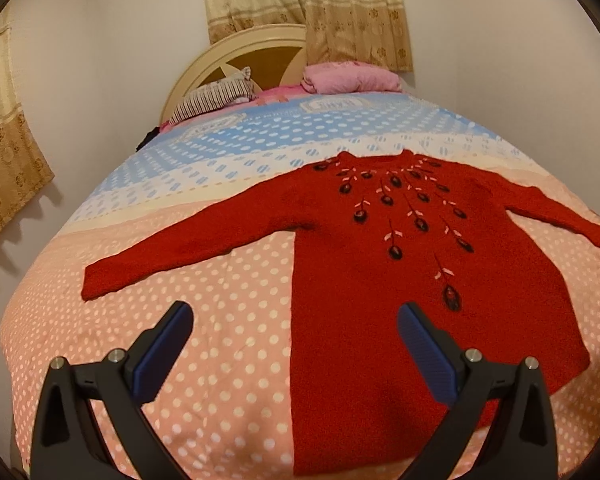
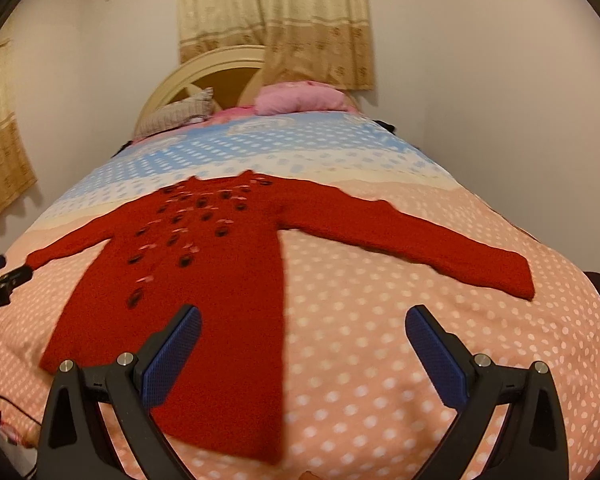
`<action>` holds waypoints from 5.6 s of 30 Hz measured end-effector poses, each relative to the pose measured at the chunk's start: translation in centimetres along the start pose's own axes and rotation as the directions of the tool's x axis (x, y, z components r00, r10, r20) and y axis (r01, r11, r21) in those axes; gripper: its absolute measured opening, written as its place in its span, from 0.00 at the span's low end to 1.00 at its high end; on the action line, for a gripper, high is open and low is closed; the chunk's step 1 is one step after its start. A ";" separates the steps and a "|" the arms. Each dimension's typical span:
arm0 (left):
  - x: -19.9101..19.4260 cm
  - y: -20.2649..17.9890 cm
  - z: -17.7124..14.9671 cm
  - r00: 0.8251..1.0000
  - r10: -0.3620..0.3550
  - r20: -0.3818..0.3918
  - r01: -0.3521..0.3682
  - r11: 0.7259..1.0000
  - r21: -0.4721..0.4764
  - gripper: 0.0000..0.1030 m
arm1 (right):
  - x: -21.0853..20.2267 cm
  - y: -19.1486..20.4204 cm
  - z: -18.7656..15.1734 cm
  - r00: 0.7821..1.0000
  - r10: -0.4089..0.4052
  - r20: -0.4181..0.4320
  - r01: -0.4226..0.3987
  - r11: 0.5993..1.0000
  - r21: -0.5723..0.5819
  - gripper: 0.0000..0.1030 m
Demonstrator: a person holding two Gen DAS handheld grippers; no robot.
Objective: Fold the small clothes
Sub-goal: 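Lower the right tool to the cardigan's sleeve cuff and grasp it, then lift the sleeve with the right tool and fold it across the cardigan body, then lay the sleeve down and open the right tool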
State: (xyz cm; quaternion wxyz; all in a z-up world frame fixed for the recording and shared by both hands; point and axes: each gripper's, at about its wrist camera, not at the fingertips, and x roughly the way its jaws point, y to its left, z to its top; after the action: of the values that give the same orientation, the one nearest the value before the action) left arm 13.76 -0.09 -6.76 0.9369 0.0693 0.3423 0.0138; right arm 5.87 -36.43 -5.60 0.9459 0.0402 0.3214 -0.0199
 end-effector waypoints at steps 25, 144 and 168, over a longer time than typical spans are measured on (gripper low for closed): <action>13.7 -1.3 3.7 0.988 -0.001 -0.153 -0.002 1.000 -0.019 1.00 | 9.3 -27.0 2.8 0.957 -0.205 -0.205 0.279 0.846 0.455 0.79; 21.8 0.2 8.0 0.980 -0.120 -0.159 0.110 0.991 -0.072 0.62 | 24.8 5.4 9.1 0.972 0.090 -0.217 -0.103 0.994 -0.049 0.57; 21.8 1.5 6.9 0.974 -0.173 -0.145 0.150 0.977 -0.154 0.38 | 21.9 7.5 11.8 0.963 0.247 -0.108 -0.257 0.961 -0.097 0.58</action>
State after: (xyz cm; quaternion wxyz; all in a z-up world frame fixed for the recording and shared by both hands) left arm 34.92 2.17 -15.27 0.9075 -0.0269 0.4179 -0.0328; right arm 30.88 -30.29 -9.15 0.9251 0.0295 0.3589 0.1205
